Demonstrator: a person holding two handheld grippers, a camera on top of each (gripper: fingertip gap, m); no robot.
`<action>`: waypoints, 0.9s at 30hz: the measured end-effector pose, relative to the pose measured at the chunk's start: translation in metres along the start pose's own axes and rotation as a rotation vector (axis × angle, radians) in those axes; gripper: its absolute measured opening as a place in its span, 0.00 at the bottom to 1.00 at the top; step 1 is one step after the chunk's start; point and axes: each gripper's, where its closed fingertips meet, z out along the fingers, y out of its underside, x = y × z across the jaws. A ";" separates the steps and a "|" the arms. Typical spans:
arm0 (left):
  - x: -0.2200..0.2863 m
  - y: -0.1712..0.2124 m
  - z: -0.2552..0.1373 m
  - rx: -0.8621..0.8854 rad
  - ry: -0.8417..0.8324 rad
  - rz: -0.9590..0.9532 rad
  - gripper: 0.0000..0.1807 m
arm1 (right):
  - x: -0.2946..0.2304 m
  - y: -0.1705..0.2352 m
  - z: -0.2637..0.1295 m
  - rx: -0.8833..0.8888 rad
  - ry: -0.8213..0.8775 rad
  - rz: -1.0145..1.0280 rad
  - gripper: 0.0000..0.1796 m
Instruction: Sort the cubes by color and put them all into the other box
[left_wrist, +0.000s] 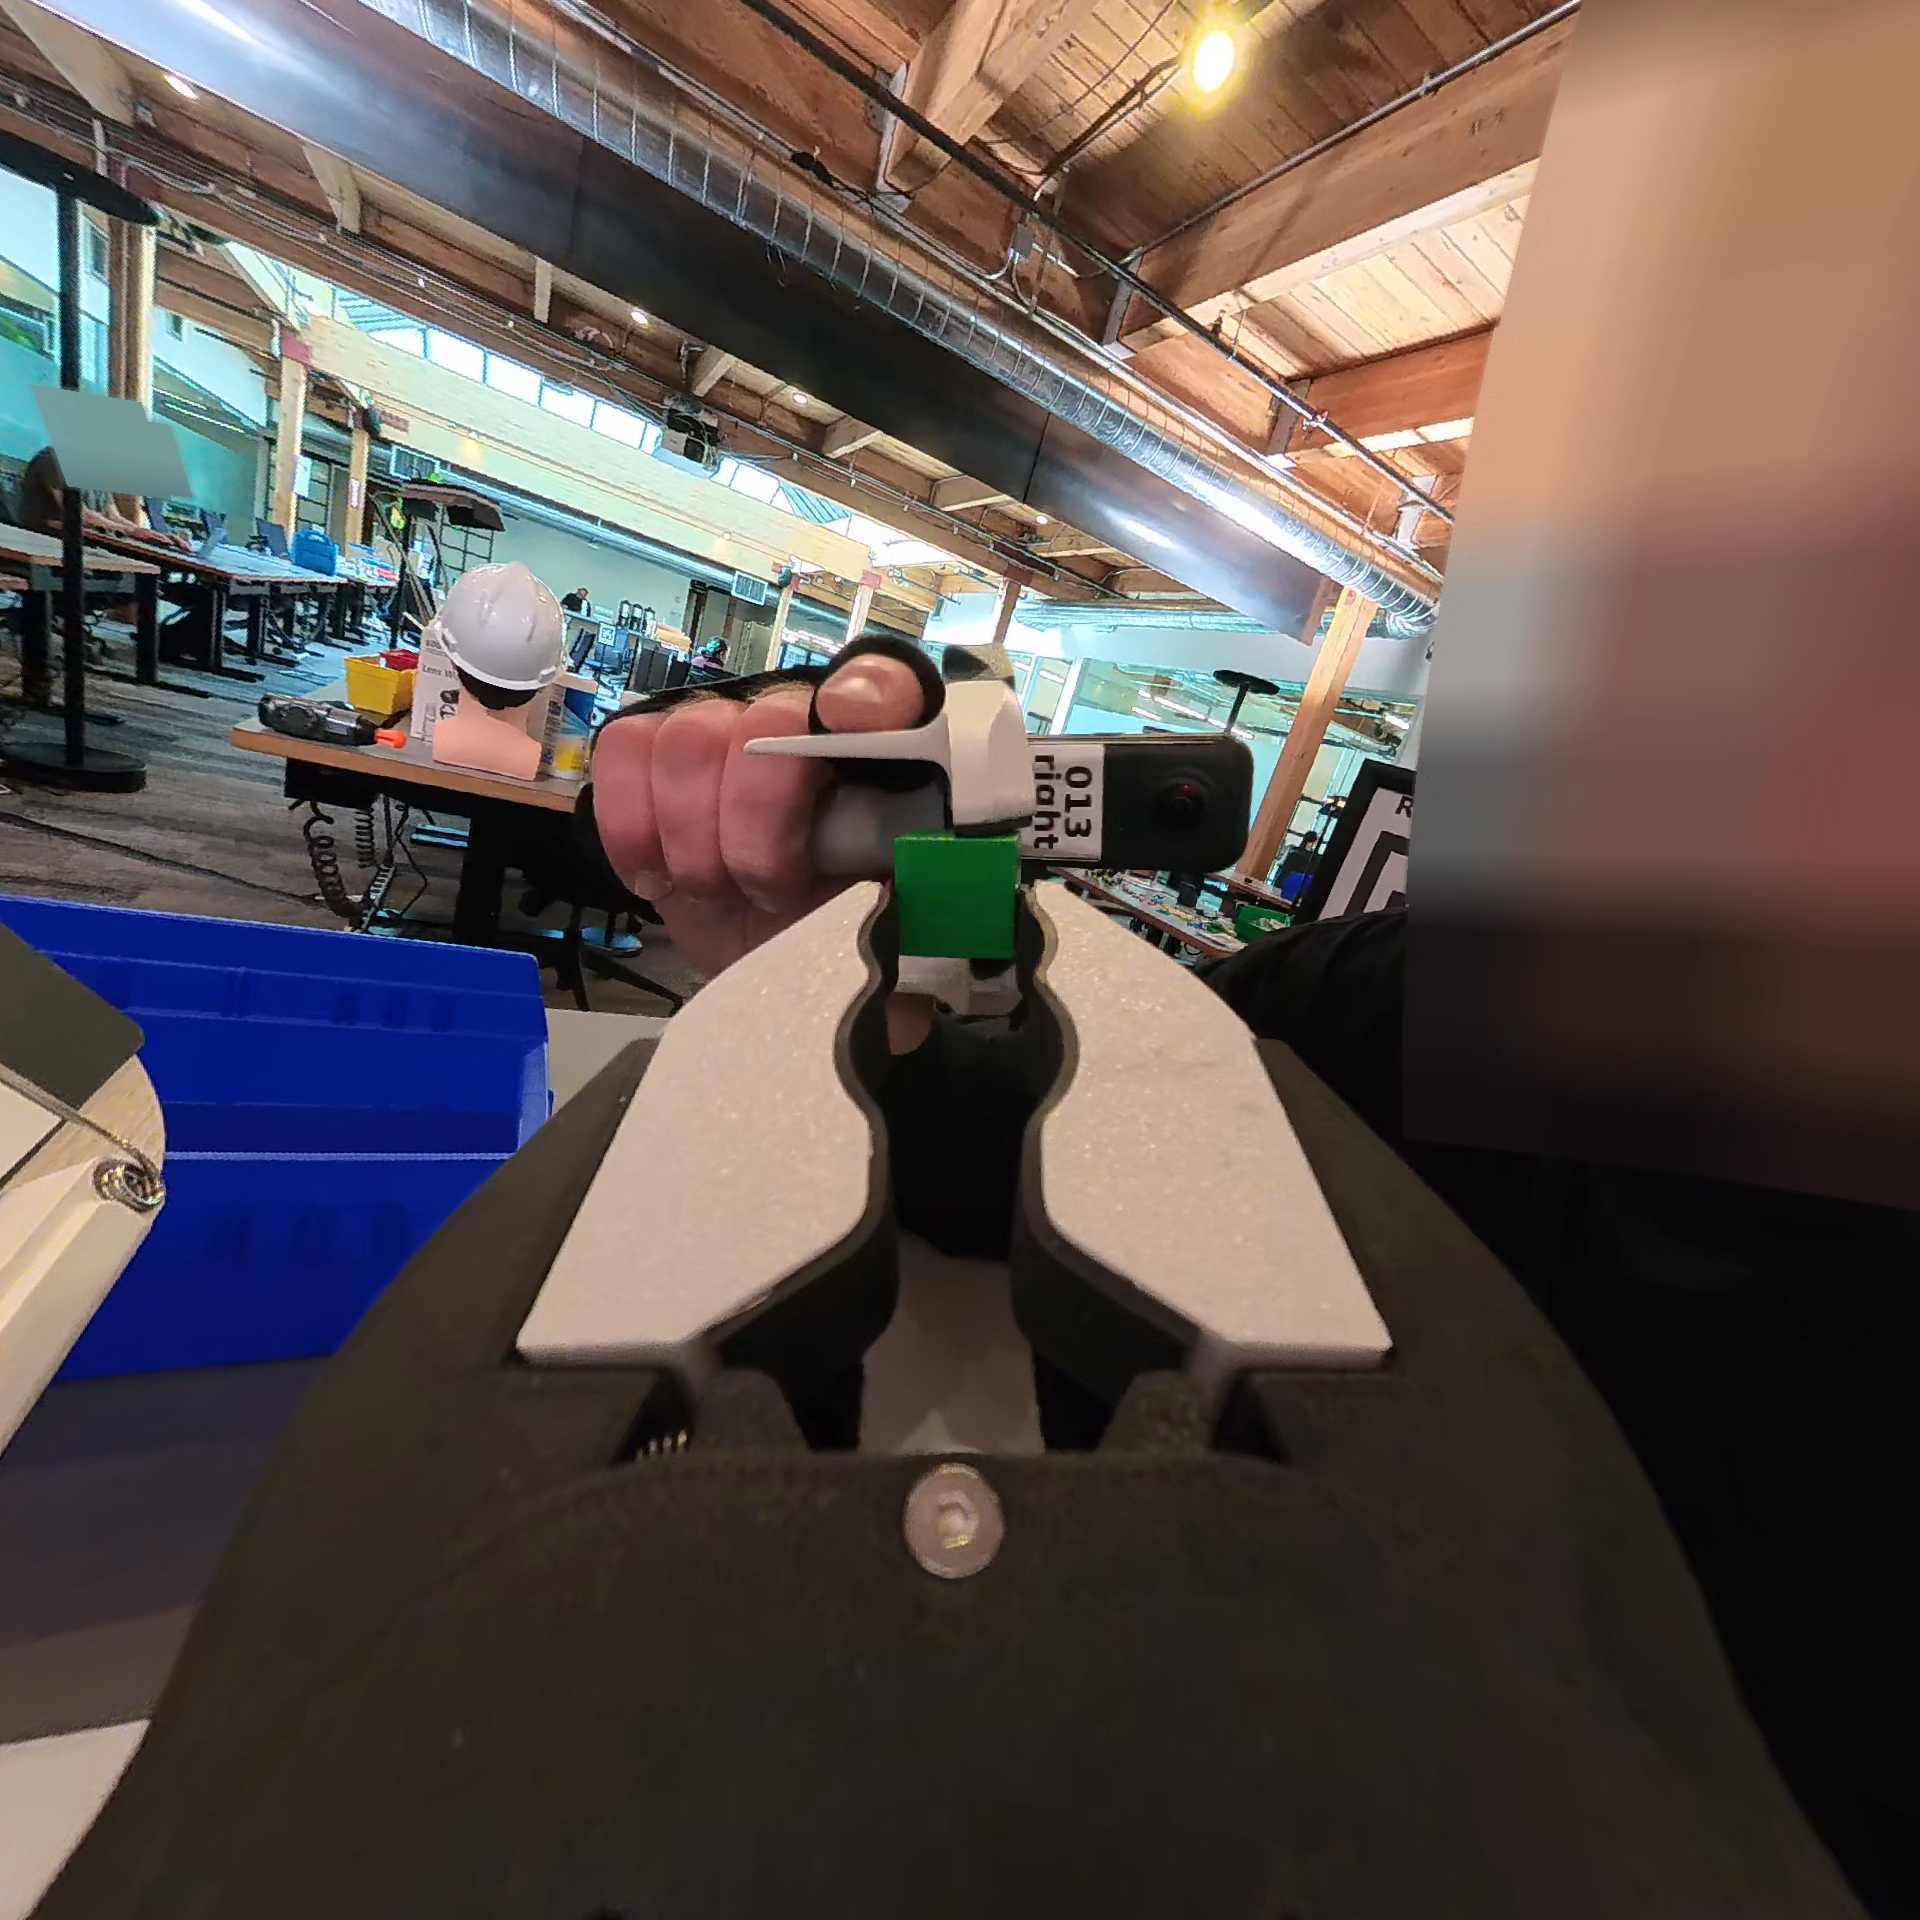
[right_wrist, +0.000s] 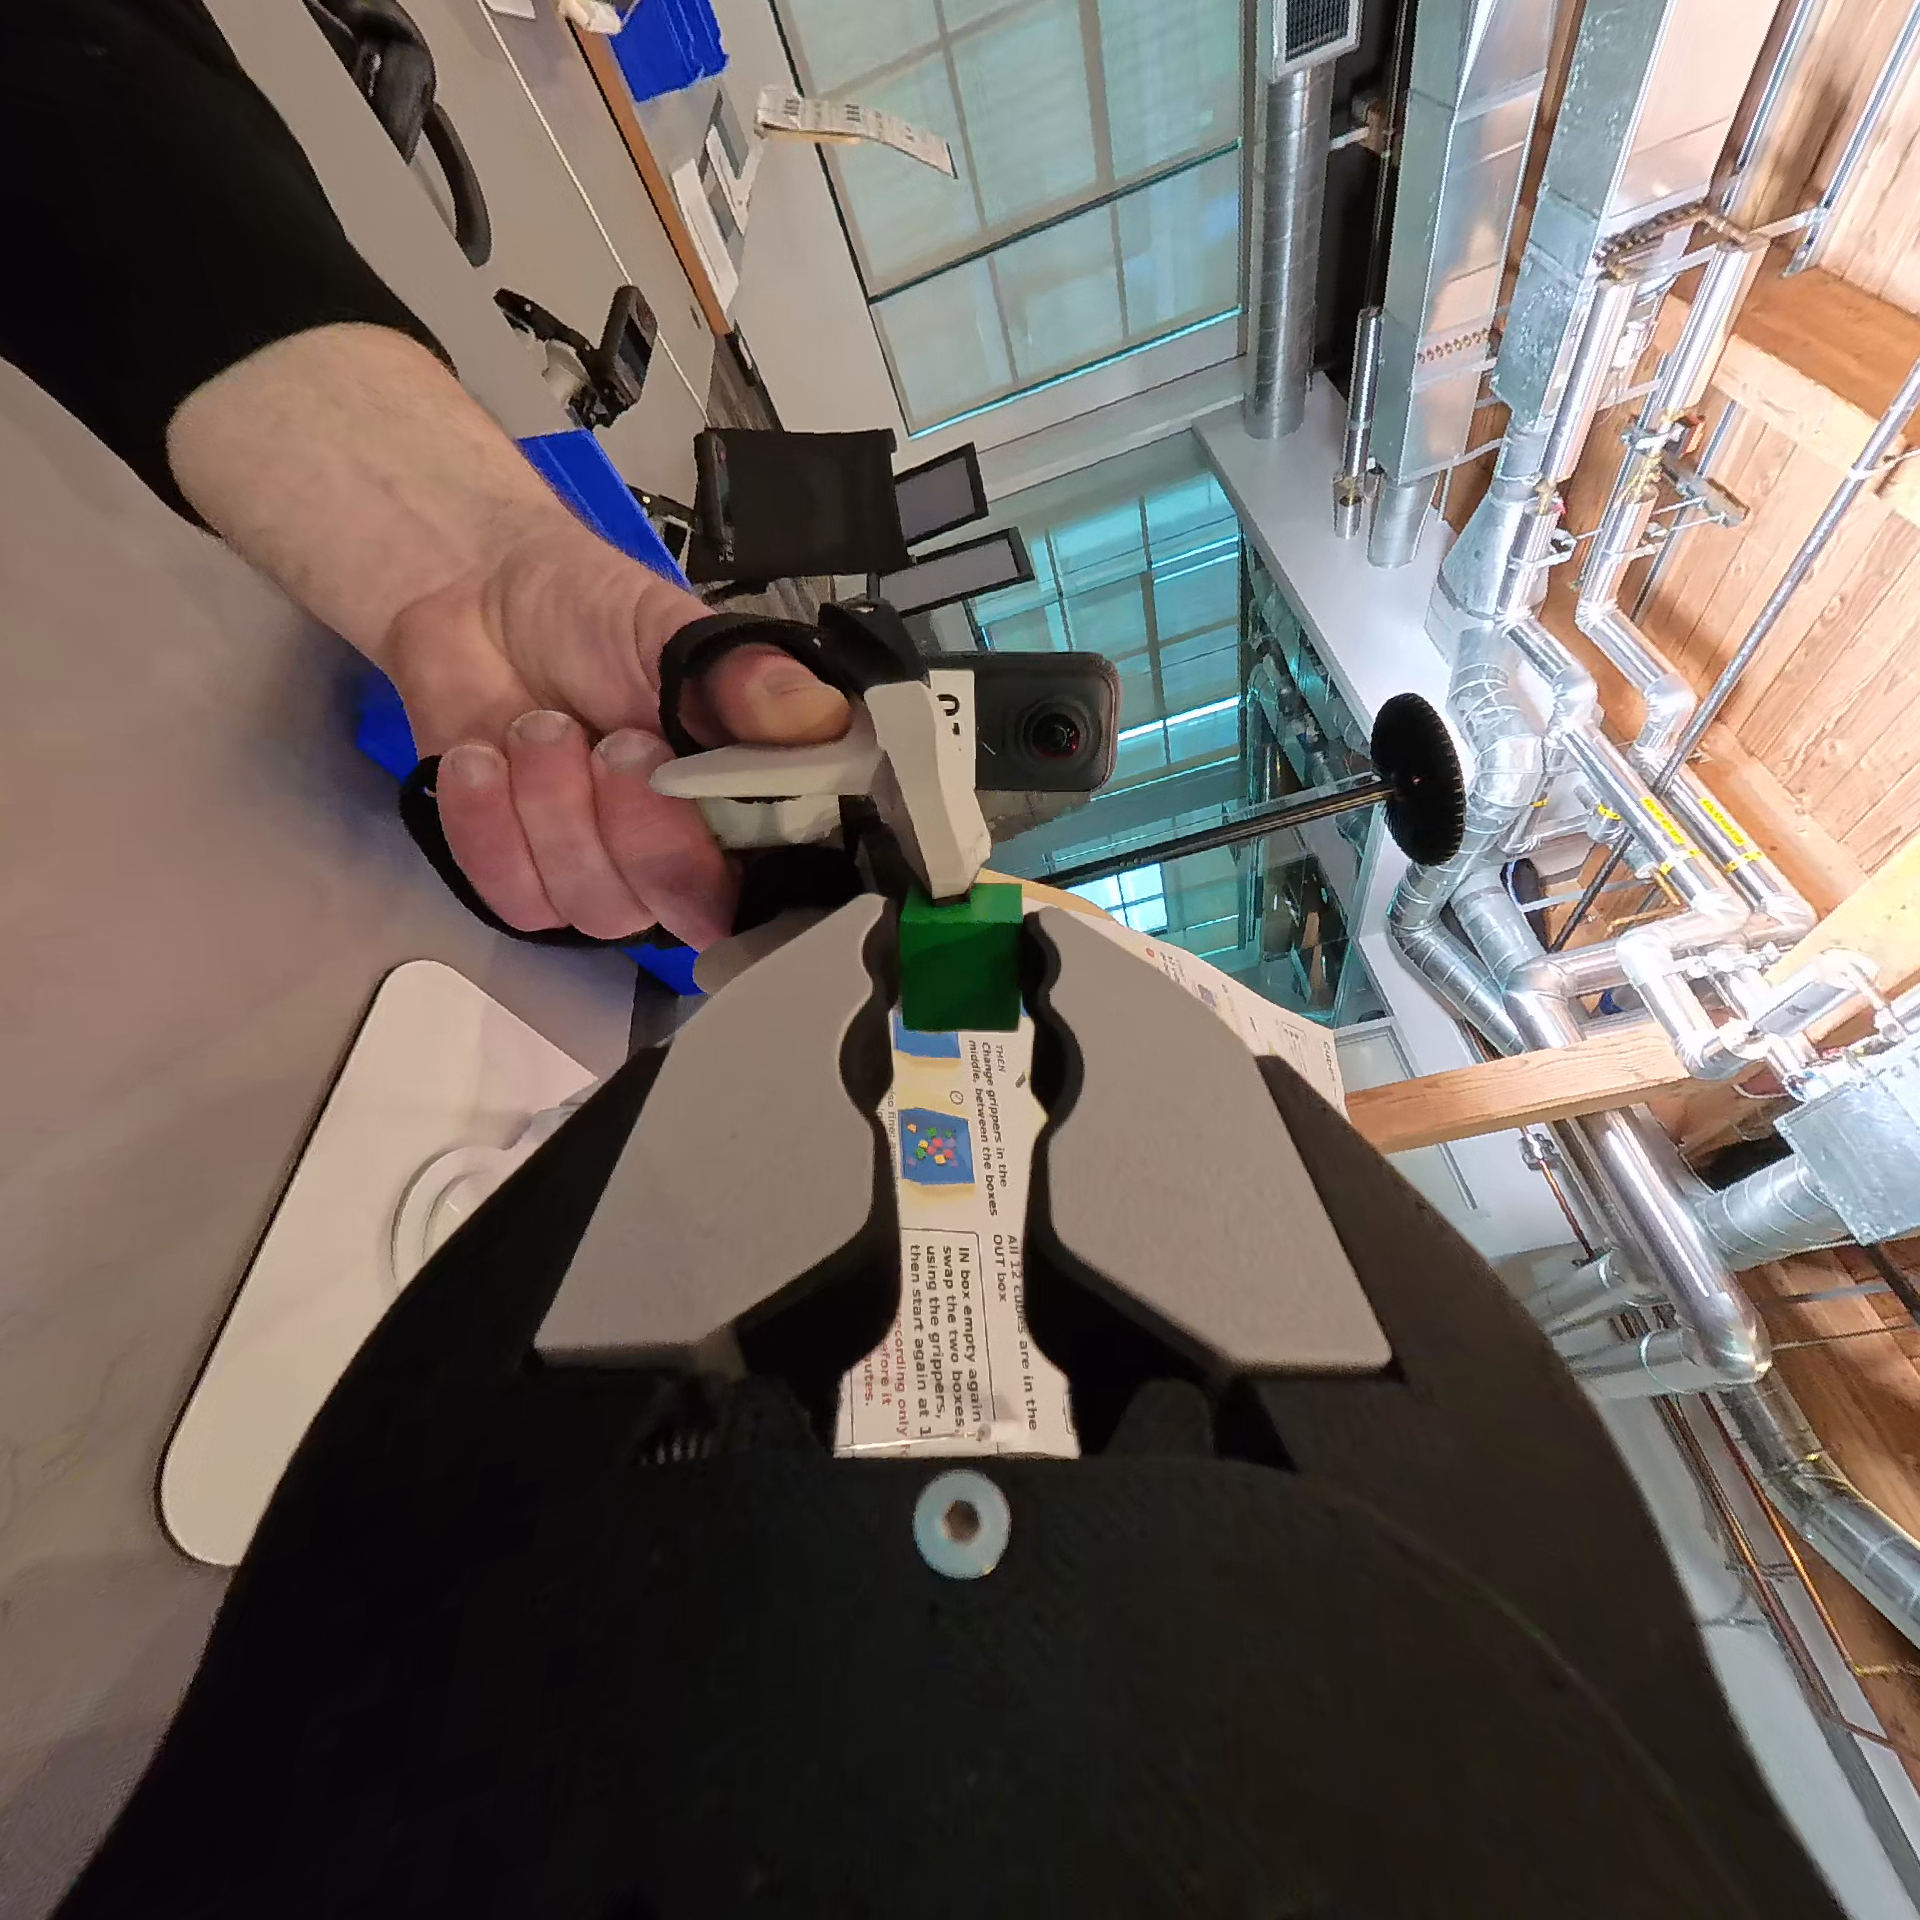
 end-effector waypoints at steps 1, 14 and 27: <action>0.000 0.001 0.000 -0.003 0.002 0.000 0.12 | 0.000 0.000 0.000 -0.002 -0.001 -0.003 0.12; 0.004 0.004 0.003 -0.011 0.036 0.000 0.12 | -0.003 -0.001 -0.001 -0.004 -0.019 -0.015 0.12; 0.000 -0.014 -0.014 -0.049 -0.139 0.202 0.02 | 0.039 0.027 -0.040 -0.134 0.024 0.108 0.12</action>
